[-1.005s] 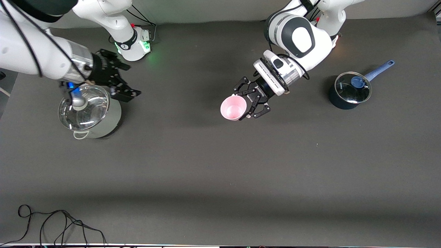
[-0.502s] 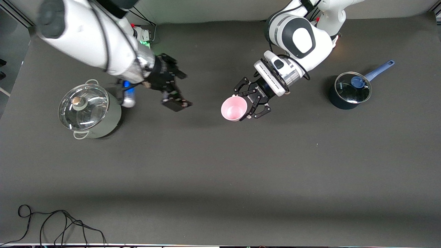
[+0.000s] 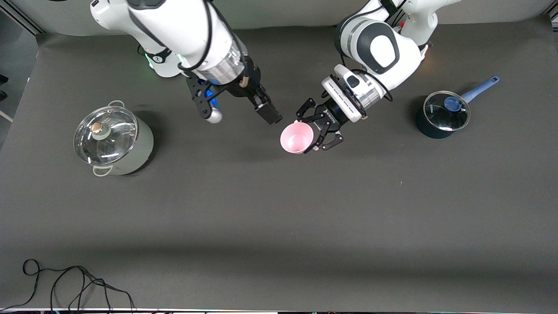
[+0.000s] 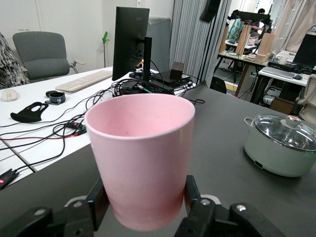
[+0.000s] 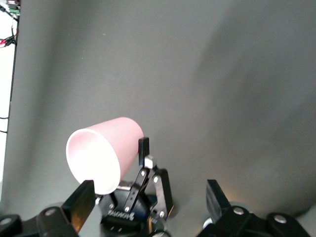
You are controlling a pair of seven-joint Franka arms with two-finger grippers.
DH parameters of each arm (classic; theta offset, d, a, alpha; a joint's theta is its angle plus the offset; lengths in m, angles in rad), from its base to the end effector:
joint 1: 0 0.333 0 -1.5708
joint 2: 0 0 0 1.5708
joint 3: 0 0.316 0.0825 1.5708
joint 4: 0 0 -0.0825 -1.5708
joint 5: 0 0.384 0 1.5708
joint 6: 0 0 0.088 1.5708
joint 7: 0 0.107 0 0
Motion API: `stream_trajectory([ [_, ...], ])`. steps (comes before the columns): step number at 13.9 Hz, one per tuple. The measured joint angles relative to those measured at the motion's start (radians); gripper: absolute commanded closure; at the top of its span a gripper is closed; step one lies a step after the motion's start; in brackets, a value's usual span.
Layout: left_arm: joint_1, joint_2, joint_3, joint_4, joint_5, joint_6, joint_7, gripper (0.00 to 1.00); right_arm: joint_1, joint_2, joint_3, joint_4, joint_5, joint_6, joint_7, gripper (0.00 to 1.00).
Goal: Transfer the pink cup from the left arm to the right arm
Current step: 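Reach the right gripper toward the pink cup held by the left gripper, then grasp the cup with the right gripper while the left gripper releases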
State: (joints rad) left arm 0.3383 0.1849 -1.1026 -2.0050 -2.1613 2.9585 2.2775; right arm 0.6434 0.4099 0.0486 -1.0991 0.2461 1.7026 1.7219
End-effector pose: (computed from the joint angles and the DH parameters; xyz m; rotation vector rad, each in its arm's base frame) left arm 0.4629 -0.3401 0.4194 1.9982 -0.9130 1.2623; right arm 0.5191 0.4495 0.6115 -2.4745 1.4241 0.2579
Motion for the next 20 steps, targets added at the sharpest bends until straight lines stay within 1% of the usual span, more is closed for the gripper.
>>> stream_trajectory([
  [3, -0.002, 0.0, -0.004, 0.0, -0.006, 0.0, 0.0, 0.72, 0.045, 0.038, 0.002, 0.001, -0.091, -0.002, -0.06, 0.01],
  [6, -0.002, 0.001, -0.005, -0.004, -0.011, 0.006, 0.0, 0.72, 0.069, 0.082, 0.002, 0.018, -0.123, 0.01, -0.07, 0.02],
  [8, -0.002, 0.002, -0.005, -0.002, -0.012, 0.006, 0.0, 0.72, 0.067, 0.095, -0.001, 0.031, -0.123, 0.01, -0.085, 0.2],
  [9, -0.002, 0.002, -0.006, -0.001, -0.013, 0.006, 0.0, 0.72, 0.067, 0.101, -0.001, 0.032, -0.123, 0.015, -0.088, 0.2],
  [10, -0.002, 0.002, -0.006, -0.001, -0.013, 0.006, 0.0, 0.72, 0.067, 0.106, -0.001, 0.033, -0.123, 0.025, -0.089, 0.3],
  [11, -0.002, 0.002, -0.006, -0.001, -0.014, 0.006, 0.0, 0.72, 0.067, 0.11, -0.001, 0.035, -0.123, 0.029, -0.089, 0.53],
  [12, -0.002, 0.002, -0.006, -0.001, -0.014, 0.006, 0.0, 0.72, 0.067, 0.114, -0.001, 0.04, -0.123, 0.03, -0.09, 0.84],
  [13, -0.002, 0.002, -0.006, -0.001, -0.014, 0.006, 0.0, 0.71, 0.067, 0.116, -0.001, 0.043, -0.123, 0.031, -0.09, 1.0],
  [14, -0.002, 0.002, -0.006, -0.001, -0.014, 0.006, 0.0, 0.7, 0.067, 0.116, -0.002, 0.044, -0.123, 0.034, -0.091, 1.0],
  [16, -0.005, 0.002, -0.009, -0.001, -0.014, 0.006, 0.0, 0.61, 0.065, 0.117, -0.003, 0.047, -0.123, 0.052, -0.091, 1.0],
  [18, -0.006, 0.001, -0.015, -0.001, -0.014, 0.005, 0.0, 0.57, 0.063, 0.119, -0.003, 0.053, -0.123, 0.06, -0.094, 1.0],
  [20, -0.007, 0.001, -0.015, 0.0, -0.014, 0.007, 0.006, 0.56, 0.062, 0.119, -0.003, 0.054, -0.123, 0.058, -0.097, 1.0],
])
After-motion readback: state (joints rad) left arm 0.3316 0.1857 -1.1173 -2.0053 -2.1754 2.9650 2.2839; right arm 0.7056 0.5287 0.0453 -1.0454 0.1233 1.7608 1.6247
